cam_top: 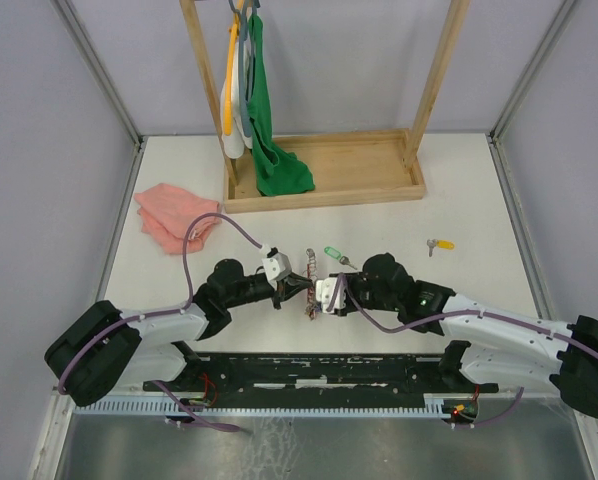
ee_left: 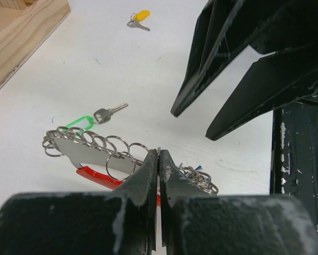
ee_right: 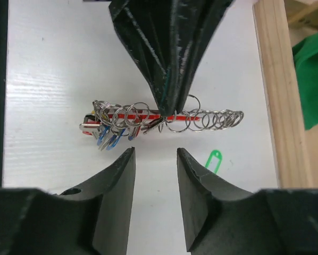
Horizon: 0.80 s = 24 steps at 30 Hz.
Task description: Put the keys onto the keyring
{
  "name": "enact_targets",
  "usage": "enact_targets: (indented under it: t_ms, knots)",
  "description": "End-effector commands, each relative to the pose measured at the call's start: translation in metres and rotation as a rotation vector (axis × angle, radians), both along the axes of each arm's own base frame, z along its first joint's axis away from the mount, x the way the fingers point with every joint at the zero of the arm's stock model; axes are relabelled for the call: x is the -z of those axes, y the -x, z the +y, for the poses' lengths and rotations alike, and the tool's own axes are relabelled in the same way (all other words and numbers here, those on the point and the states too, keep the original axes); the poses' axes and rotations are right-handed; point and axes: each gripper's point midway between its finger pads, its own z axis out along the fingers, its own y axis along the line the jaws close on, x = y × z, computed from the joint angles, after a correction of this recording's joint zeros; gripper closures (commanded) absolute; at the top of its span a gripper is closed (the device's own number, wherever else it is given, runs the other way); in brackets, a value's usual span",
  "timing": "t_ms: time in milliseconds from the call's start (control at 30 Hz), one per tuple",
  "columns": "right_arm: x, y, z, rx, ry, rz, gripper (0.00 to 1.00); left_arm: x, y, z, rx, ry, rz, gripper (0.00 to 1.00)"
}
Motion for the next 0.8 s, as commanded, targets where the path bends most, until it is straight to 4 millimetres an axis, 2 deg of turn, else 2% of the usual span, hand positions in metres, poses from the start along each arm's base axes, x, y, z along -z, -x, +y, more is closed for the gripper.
enact_targets:
  t_ms: [0, 133, 267, 367, 433, 533, 633, 667, 767]
  knots:
    - [-0.018, -0.003, -0.005, 0.238, -0.155, 0.201, 0.5, -0.021, -0.009, -0.002, 0.008, 0.013, -0.149, 0.97]
    - [-0.028, -0.014, -0.012, 0.463, -0.241, 0.341, 0.43, -0.014, -0.005, -0.002, 0.04, -0.02, -0.177, 0.97]
    - [-0.034, -0.025, -0.014, 0.569, -0.287, 0.371, 0.37, -0.004, -0.009, -0.001, 0.037, -0.071, -0.188, 0.97]
    - [-0.029, -0.04, -0.029, 0.715, -0.327, 0.352, 0.12, 0.01, -0.014, -0.003, 0.033, -0.117, -0.147, 0.97]
    - [-0.029, -0.048, -0.039, 0.803, -0.355, 0.342, 0.02, 0.02, -0.015, -0.007, 0.028, -0.154, -0.118, 0.97]
    - [-0.027, -0.06, -0.059, 0.952, -0.361, 0.31, 0.0, 0.033, -0.019, -0.011, 0.003, -0.196, -0.071, 0.97]
    - [-0.023, -0.07, -0.085, 1.122, -0.336, 0.265, 0.0, 0.035, -0.041, 0.0, -0.184, -0.183, -0.001, 0.96]
    - [-0.024, -0.072, -0.092, 1.169, -0.333, 0.255, 0.0, 0.033, -0.053, 0.01, -0.283, -0.17, 0.012, 0.93]
    - [-0.027, -0.073, -0.106, 1.256, -0.326, 0.24, 0.0, 0.026, -0.063, 0.023, -0.407, -0.121, 0.044, 0.83]
